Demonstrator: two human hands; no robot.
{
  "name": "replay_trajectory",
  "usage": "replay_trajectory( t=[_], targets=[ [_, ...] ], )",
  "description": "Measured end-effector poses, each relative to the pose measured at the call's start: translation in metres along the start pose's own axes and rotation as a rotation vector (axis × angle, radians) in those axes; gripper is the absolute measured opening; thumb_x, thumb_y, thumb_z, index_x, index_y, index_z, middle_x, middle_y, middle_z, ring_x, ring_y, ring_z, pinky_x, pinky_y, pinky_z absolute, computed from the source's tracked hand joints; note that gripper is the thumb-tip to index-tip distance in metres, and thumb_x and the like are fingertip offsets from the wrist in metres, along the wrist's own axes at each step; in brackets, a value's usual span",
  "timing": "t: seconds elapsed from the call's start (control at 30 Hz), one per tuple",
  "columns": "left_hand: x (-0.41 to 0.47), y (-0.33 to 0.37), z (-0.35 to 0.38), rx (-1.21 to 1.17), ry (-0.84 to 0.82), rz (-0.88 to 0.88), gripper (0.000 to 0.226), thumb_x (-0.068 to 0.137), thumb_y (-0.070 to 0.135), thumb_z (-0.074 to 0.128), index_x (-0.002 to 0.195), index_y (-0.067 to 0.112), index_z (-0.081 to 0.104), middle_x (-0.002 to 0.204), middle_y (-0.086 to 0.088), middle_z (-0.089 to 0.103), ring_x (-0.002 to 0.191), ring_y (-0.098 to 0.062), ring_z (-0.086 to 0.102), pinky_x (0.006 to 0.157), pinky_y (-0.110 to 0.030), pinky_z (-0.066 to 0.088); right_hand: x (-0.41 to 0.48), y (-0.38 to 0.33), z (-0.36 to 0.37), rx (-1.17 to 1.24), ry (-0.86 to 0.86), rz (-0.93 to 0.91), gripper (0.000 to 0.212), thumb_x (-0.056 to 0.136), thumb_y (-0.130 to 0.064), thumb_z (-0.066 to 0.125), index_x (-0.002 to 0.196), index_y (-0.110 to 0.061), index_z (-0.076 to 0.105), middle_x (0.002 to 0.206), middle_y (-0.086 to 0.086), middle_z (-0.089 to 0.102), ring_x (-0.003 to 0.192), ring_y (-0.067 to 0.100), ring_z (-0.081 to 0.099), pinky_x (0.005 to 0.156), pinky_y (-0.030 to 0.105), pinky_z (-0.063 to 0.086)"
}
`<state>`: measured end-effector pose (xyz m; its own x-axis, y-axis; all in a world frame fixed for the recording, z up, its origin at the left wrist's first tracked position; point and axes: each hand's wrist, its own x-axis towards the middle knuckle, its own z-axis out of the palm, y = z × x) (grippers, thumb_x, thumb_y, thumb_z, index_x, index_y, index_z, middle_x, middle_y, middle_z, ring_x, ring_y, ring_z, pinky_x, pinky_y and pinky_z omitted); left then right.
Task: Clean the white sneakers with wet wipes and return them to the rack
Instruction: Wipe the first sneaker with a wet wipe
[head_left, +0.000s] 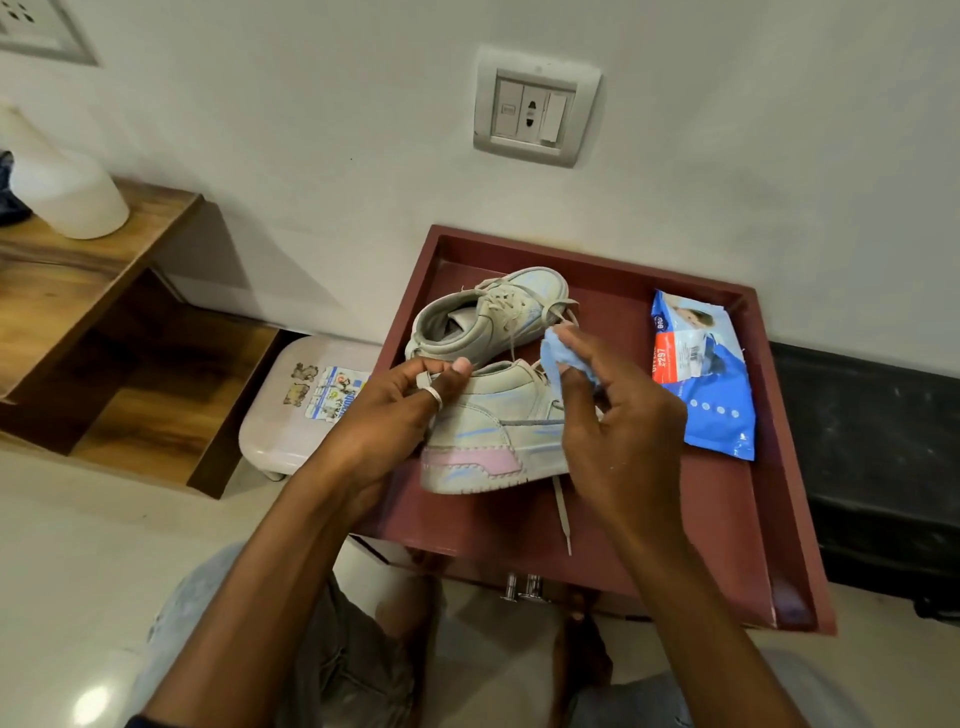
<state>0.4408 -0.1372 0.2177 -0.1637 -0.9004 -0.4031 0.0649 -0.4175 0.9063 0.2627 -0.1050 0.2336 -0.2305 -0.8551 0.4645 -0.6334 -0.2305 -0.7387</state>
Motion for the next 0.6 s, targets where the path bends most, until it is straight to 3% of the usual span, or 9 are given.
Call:
replay_trajectory(
  t=[0.07,0.17,0.23,0.33,0.43,0.6],
  targets=[
    [0.001,0.000,0.000,-0.006,0.009,-0.007,0.037,0.089,0.045,0.068,0.101,0.009,0.070,0.112,-0.021,0.072,0.093,-0.030,0.064,0.090,-0.051,0.051,-0.009,-0.006,0.015,-0.050,-0.030,-0.190,0.033,0.091,0.004,0.056,0.120,-0.006,0.068,0.123,0.001,0.066,0.117,0.008,0.060,0.102,0.019,0.045],
    [0.002,-0.002,-0.002,-0.017,0.027,-0.018,0.026,0.098,0.029,0.062,0.111,0.008,0.070,0.108,-0.015,0.075,0.099,-0.037,0.069,0.095,-0.051,0.053,-0.029,-0.013,0.039,-0.198,-0.269,-0.319,0.039,0.094,0.000,0.050,0.131,-0.005,0.059,0.139,0.010,0.056,0.134,0.021,0.048,0.109,0.037,0.041],
    [0.003,-0.002,-0.004,-0.041,0.039,-0.044,0.022,0.102,0.019,0.056,0.116,0.010,0.071,0.113,-0.020,0.073,0.112,-0.044,0.066,0.103,-0.057,0.050,-0.041,-0.014,0.047,-0.364,-0.394,-0.343,0.045,0.097,-0.012,0.043,0.141,-0.008,0.049,0.150,0.009,0.044,0.143,0.022,0.034,0.112,0.048,0.033],
    [0.001,-0.001,-0.003,-0.082,0.054,-0.052,0.025,0.098,0.027,0.061,0.114,0.011,0.073,0.115,-0.022,0.072,0.112,-0.041,0.067,0.105,-0.061,0.047,-0.040,-0.012,0.041,-0.453,-0.442,-0.375,0.051,0.096,-0.022,0.038,0.145,-0.009,0.045,0.153,0.007,0.039,0.146,0.019,0.027,0.114,0.055,0.025],
    [0.000,0.001,0.000,-0.062,0.038,-0.036,0.039,0.087,0.043,0.066,0.109,0.011,0.073,0.111,-0.018,0.074,0.099,-0.032,0.070,0.099,-0.057,0.050,-0.031,-0.002,0.032,-0.424,-0.452,-0.314,0.054,0.092,-0.024,0.037,0.144,-0.009,0.046,0.151,0.006,0.042,0.144,0.014,0.031,0.117,0.054,0.020],
    [0.001,-0.001,-0.002,-0.015,0.030,-0.014,0.037,0.092,0.042,0.065,0.107,0.008,0.070,0.106,-0.017,0.076,0.089,-0.028,0.070,0.092,-0.058,0.053,-0.014,0.009,0.022,-0.206,-0.360,0.025,0.055,0.092,-0.024,0.034,0.144,-0.012,0.045,0.146,0.004,0.049,0.140,0.006,0.036,0.123,0.034,0.009]
  ],
)
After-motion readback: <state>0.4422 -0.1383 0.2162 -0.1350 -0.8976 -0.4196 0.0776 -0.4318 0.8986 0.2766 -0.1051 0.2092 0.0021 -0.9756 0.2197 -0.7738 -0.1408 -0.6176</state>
